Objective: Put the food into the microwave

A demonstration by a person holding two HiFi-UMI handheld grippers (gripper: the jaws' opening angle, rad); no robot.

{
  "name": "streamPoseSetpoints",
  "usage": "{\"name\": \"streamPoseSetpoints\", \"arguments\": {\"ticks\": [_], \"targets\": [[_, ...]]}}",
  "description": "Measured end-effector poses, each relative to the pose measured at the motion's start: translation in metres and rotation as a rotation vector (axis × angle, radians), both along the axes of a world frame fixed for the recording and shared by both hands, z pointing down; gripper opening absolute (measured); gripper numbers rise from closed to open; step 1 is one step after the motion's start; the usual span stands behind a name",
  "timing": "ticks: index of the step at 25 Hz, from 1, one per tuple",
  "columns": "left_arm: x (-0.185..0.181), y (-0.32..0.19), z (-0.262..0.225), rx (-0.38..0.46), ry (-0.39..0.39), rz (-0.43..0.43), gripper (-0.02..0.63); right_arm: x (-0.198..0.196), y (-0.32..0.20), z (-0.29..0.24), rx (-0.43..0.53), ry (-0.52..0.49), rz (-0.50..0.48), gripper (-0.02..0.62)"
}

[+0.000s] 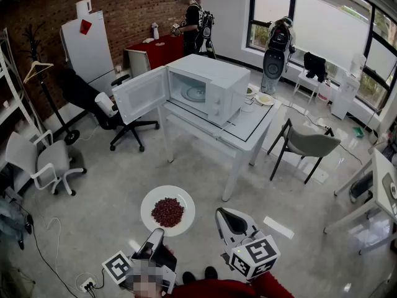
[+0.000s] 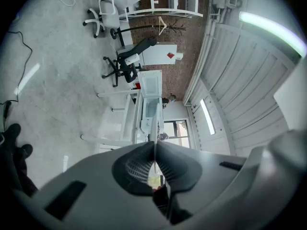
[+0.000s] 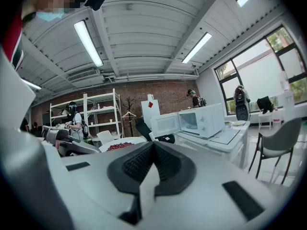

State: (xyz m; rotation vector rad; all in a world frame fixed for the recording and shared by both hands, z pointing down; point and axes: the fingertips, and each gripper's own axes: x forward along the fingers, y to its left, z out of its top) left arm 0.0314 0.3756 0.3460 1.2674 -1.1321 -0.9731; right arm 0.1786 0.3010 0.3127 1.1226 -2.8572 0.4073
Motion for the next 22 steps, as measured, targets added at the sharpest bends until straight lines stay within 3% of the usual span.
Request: {"name": "streamPoseSetpoints", "arguments": {"ticks": [22], "targets": [[0.004, 0.007, 0.003, -0.002, -0.008, -0.026, 0.021, 0.004, 0.007, 0.002, 0.002, -0.044, -0.05, 0.014]]}}
